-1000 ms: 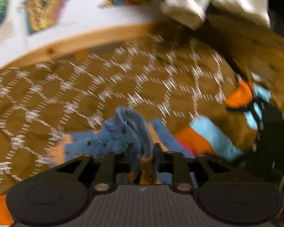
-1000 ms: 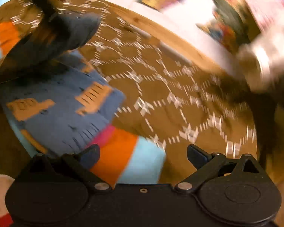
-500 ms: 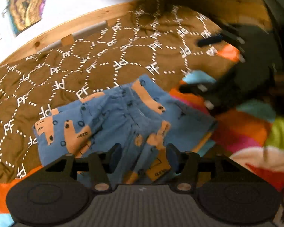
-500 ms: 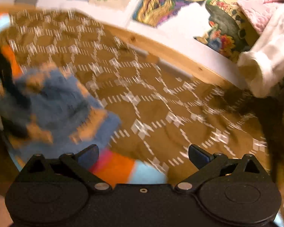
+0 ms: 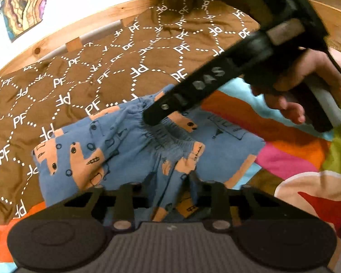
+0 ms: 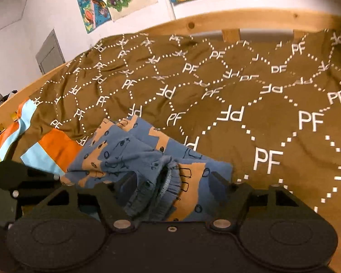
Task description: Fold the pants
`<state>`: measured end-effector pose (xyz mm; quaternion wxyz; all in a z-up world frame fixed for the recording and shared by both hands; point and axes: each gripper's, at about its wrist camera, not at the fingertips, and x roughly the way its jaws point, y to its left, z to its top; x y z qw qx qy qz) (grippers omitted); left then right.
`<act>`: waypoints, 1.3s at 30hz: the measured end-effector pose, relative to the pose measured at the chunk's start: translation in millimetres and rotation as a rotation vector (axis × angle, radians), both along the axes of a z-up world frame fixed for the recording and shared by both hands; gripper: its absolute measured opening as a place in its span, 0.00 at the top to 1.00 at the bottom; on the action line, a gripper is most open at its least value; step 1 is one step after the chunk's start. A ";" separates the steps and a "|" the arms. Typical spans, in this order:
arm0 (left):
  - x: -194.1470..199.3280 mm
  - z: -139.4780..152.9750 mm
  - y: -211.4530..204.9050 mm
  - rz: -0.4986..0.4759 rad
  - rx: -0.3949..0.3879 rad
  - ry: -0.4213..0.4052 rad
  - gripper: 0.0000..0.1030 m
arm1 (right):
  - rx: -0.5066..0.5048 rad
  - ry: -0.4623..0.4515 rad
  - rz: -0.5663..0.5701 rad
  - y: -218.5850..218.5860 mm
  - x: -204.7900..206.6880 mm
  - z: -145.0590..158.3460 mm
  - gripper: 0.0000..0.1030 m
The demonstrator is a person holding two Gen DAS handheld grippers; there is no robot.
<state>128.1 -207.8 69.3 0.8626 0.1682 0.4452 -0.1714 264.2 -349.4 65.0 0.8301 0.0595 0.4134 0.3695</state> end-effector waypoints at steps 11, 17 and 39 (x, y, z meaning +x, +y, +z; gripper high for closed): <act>-1.3 6.8 4.4 0.035 -0.038 -0.013 0.95 | 0.067 0.084 -0.023 0.1 8.3 -8.6 0.86; -10.3 28.3 1.7 0.026 -0.083 -0.055 0.95 | 0.111 0.081 -0.054 -12.1 1.4 5.8 0.92; -20.4 0.2 -35.1 -0.109 -0.060 -0.041 0.95 | 0.030 0.129 -0.128 -56.5 -14.5 -5.7 0.92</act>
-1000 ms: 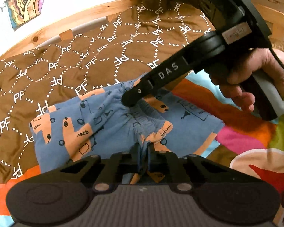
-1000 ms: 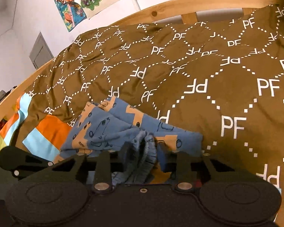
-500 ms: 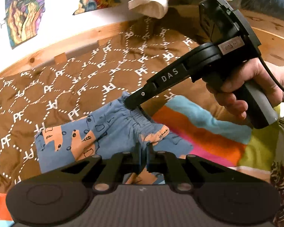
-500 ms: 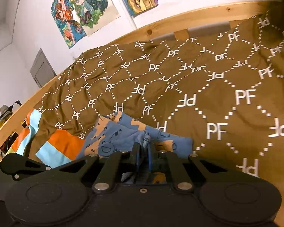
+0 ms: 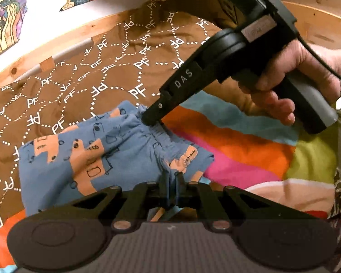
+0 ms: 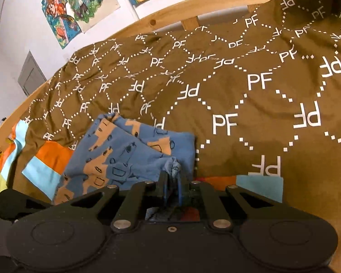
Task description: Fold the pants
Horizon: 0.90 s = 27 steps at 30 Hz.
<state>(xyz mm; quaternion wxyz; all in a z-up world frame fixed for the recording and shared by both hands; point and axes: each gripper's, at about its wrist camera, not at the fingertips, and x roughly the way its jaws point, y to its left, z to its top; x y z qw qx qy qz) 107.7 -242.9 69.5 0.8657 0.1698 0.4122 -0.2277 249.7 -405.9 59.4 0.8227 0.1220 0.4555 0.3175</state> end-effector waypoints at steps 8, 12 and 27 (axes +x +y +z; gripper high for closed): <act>-6.1 8.2 12.3 0.017 -0.071 -0.035 0.95 | -0.027 -0.033 -0.005 -2.0 -6.4 11.2 0.92; -8.0 5.2 15.9 0.000 -0.071 -0.014 0.87 | -0.086 -0.025 0.010 2.7 -7.8 6.4 0.70; -7.9 9.0 136.0 0.410 -0.338 0.163 0.67 | -0.259 -0.262 0.189 59.4 -48.3 33.5 0.30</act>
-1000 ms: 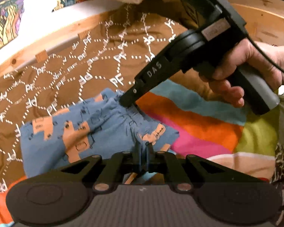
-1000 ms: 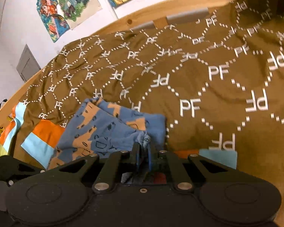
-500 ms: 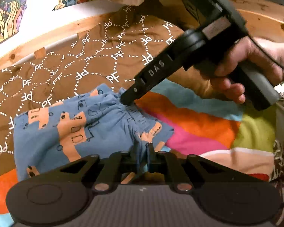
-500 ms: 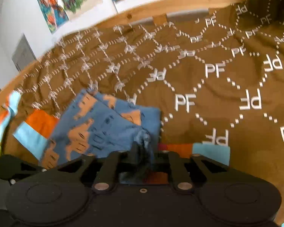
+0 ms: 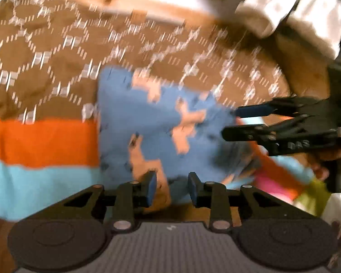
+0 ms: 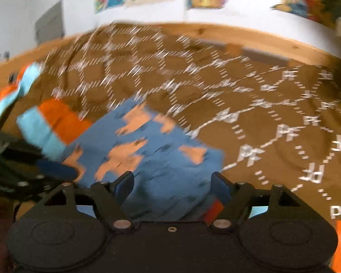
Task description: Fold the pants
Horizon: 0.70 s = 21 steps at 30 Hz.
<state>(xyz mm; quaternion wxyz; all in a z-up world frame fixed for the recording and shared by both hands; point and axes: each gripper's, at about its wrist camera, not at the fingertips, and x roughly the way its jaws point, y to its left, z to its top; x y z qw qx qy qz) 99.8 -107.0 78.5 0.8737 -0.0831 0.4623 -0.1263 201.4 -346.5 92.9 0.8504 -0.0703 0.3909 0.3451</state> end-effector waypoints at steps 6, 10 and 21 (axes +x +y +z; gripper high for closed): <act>-7.9 -1.4 8.7 -0.024 -0.020 0.012 0.65 | -0.156 0.041 -0.009 10.2 -28.0 -25.4 0.32; -12.1 9.9 2.6 -0.048 -0.015 -0.005 0.42 | -0.093 0.073 -0.037 -2.2 -20.0 -10.4 0.31; 20.3 15.1 -31.1 -0.170 0.089 -0.054 0.30 | -0.088 0.019 0.129 40.8 77.9 -1.3 0.24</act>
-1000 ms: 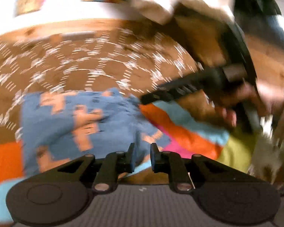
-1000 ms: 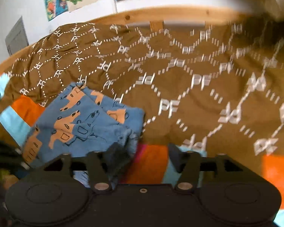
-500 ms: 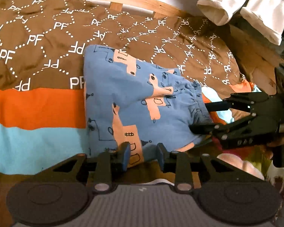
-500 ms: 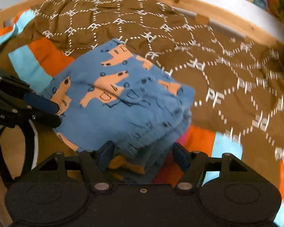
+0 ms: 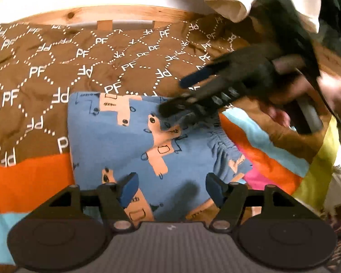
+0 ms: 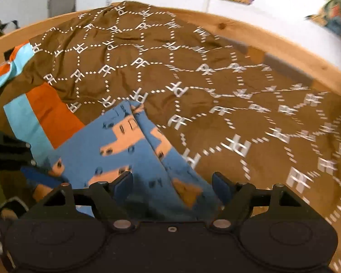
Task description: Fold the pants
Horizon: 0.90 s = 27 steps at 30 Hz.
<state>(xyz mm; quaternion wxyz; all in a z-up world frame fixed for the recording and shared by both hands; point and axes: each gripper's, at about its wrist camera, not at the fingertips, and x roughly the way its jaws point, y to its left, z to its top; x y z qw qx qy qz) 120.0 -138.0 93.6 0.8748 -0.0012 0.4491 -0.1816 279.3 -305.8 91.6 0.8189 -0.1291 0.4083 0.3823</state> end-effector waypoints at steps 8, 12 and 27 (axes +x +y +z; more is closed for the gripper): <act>-1.8 -14.3 -7.7 -0.030 0.035 0.033 0.30 | -0.147 -0.033 0.122 22.1 22.2 -28.0 0.20; -5.2 -15.6 -10.8 -0.044 0.054 0.030 0.28 | -0.155 -0.109 0.076 18.1 21.7 -31.8 0.11; -16.3 -18.9 -24.7 -0.086 0.093 0.022 0.20 | -0.204 -0.172 0.053 -0.3 -22.6 -13.3 0.17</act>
